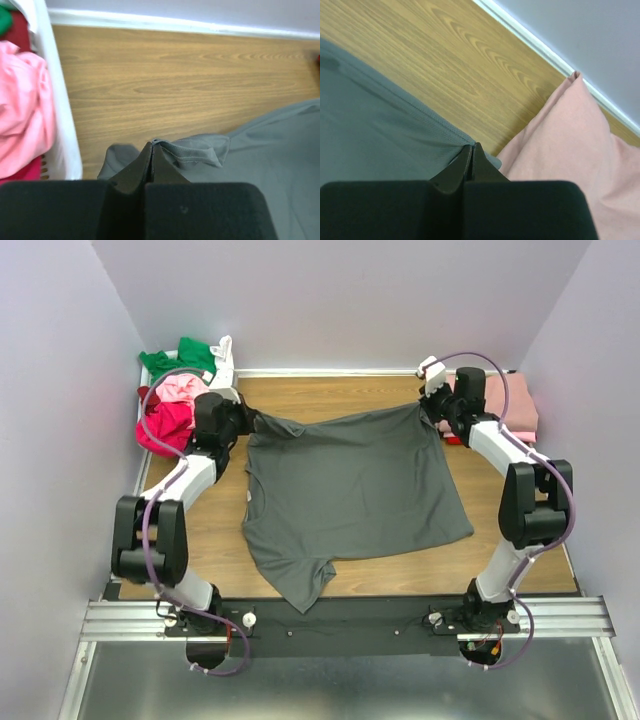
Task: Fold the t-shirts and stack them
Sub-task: Flatten the tshirt out
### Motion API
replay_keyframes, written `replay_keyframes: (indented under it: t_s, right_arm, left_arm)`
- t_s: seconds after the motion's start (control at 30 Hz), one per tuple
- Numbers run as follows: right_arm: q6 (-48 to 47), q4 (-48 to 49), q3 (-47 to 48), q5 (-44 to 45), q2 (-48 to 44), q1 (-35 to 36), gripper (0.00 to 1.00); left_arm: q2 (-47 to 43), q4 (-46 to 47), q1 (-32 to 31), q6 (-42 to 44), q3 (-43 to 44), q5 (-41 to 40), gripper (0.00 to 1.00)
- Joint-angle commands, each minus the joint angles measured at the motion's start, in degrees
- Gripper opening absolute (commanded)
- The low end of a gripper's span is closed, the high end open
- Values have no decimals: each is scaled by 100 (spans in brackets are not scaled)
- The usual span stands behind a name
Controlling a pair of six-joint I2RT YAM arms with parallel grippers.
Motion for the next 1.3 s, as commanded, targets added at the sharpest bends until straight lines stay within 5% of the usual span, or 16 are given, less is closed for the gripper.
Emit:
replay_keyframes:
  t_s: [0.0,0.33,0.8,1.0,1.27]
  right_arm:
    - [110,86,-209,-204,-415,161,1]
    - [286,24,-307,-274,-952,311,1]
    - [67,-343,-430,-256,-1321,329,1]
    - [-487,-1929,113,-573,-2349,662,0]
    - [-137,-3939,3255,-970,-3237,821,1]
  left_arm:
    - [-681,-229,29,80,-271,-568,0]
    - [-1833,-714,73,194,-501,-947,0]
    - [-795,-398,73,-69,107,46,0]
    - [-3095,-345,73,-78,-666,-709,0]
    - [-6110,-284,64,-815,-310,-782,0]
